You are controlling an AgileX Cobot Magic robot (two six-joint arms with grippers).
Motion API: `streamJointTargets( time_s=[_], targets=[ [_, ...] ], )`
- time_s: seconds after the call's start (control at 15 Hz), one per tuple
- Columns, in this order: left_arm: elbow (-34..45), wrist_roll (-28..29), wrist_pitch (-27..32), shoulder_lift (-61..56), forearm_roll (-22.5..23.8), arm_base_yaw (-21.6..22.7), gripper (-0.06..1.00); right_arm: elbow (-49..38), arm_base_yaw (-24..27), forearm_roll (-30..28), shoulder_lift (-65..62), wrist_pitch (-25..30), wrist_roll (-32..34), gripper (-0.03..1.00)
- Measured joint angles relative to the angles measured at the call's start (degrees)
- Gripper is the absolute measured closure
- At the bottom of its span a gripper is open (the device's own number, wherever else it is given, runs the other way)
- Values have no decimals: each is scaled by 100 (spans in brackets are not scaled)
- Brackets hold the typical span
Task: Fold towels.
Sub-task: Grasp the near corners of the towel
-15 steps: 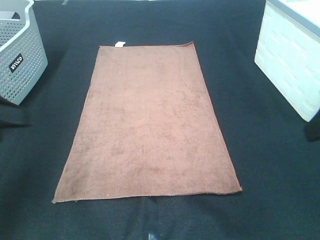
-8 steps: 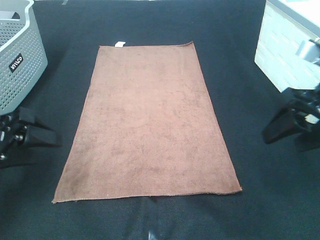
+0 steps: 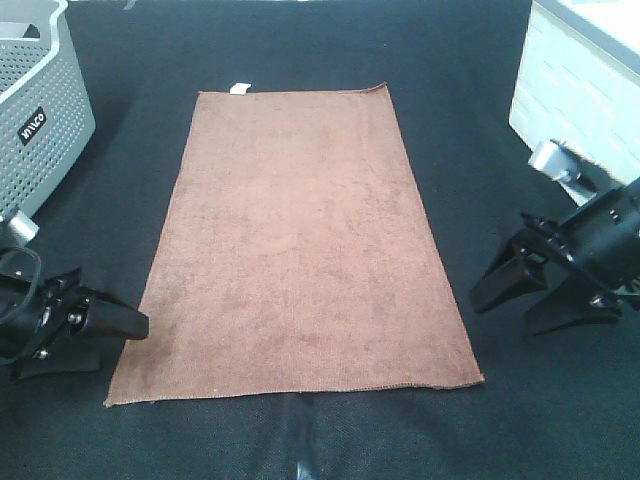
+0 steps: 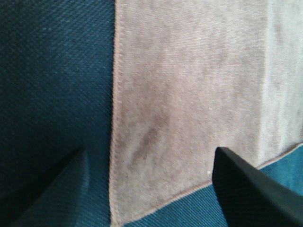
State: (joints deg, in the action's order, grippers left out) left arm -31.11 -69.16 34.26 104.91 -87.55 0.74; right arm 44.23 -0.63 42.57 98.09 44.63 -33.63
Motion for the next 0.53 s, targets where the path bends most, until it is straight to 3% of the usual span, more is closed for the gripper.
streamJointTargets(
  time_s=[0.2,0.33,0.53],
  targets=[
    [-172,-40,281,298,-74,0,25,0,-29,155,321,-206,-132,29],
    [-281,-57,453,458,-103,0,25,6,-367,166,516,-590,-195,29],
    [-630,-206,579,739,-172,-413,25,6,-882,481,871,-1083,-218,29]
  ],
)
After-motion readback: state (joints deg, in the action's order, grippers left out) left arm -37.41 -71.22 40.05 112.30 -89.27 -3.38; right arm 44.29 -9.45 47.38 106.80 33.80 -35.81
